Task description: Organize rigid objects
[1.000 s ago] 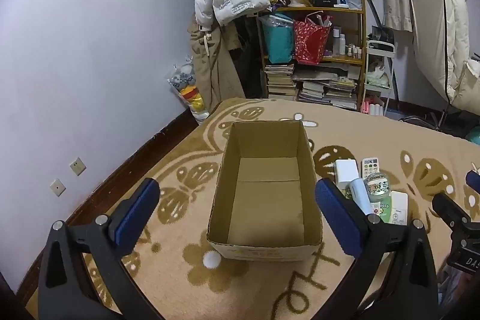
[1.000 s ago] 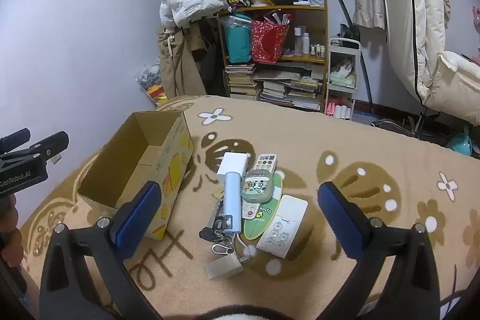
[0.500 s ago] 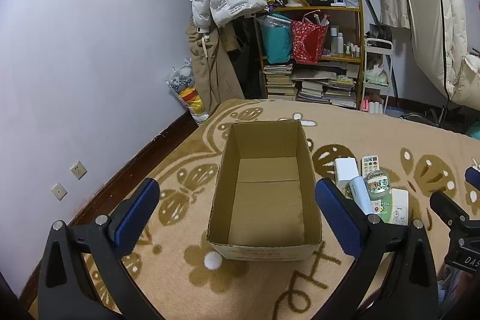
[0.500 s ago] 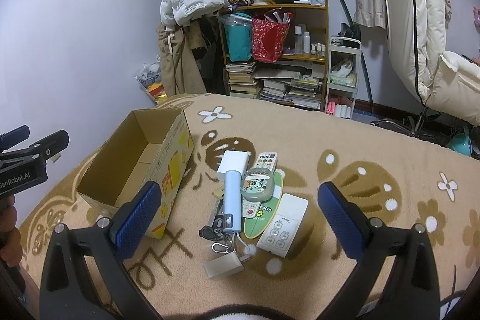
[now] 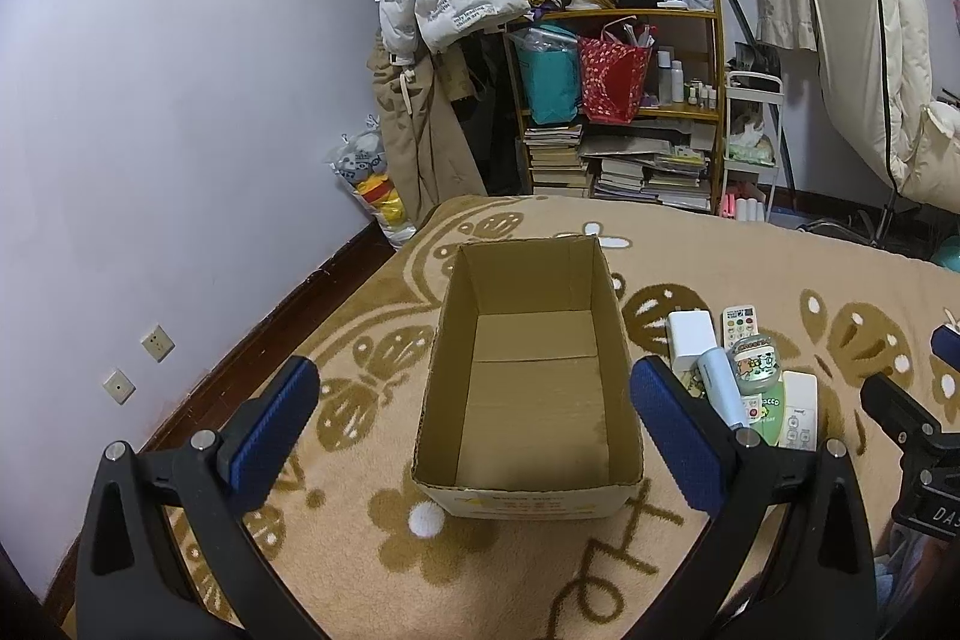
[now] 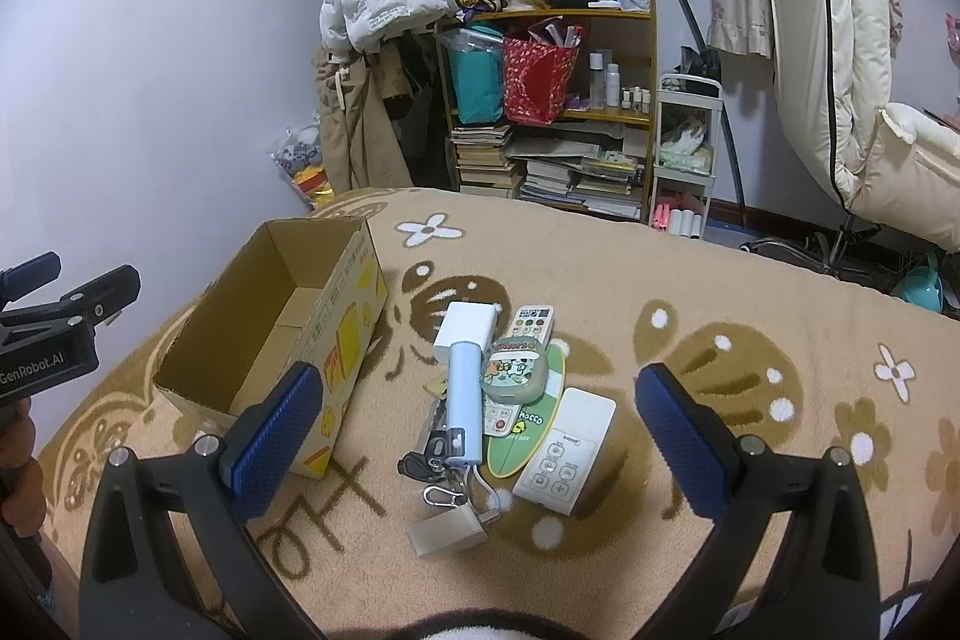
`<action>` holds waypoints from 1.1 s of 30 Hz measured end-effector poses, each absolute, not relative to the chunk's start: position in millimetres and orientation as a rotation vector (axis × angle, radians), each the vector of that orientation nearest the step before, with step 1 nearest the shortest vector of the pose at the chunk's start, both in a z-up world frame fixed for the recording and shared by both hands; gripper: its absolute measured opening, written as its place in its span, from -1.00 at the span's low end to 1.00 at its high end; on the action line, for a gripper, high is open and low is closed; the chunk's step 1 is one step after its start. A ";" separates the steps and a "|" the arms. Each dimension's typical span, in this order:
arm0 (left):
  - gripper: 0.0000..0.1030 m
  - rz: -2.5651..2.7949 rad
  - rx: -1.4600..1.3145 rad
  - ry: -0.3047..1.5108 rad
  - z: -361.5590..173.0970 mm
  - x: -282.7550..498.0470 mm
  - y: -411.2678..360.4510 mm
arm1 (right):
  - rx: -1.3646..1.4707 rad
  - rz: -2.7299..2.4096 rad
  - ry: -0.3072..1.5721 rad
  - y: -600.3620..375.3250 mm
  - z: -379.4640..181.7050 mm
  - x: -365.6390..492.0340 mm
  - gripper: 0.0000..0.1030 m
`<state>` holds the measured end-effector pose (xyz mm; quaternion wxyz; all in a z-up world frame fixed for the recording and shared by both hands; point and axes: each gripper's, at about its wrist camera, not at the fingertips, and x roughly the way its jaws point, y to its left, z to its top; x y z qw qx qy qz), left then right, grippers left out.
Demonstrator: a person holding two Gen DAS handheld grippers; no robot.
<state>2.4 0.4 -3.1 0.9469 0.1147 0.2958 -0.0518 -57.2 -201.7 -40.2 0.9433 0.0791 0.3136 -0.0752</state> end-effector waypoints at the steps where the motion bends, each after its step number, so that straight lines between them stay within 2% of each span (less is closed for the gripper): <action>1: 0.99 -0.102 0.235 0.602 -3.2 2.1 0.4 | 0.161 -0.154 0.639 -201.8 -39.3 -57.4 1.00; 33: 0.99 -0.099 0.263 0.606 -4.3 0.8 0.0 | 0.158 -0.155 0.641 -202.2 -52.0 -57.7 1.00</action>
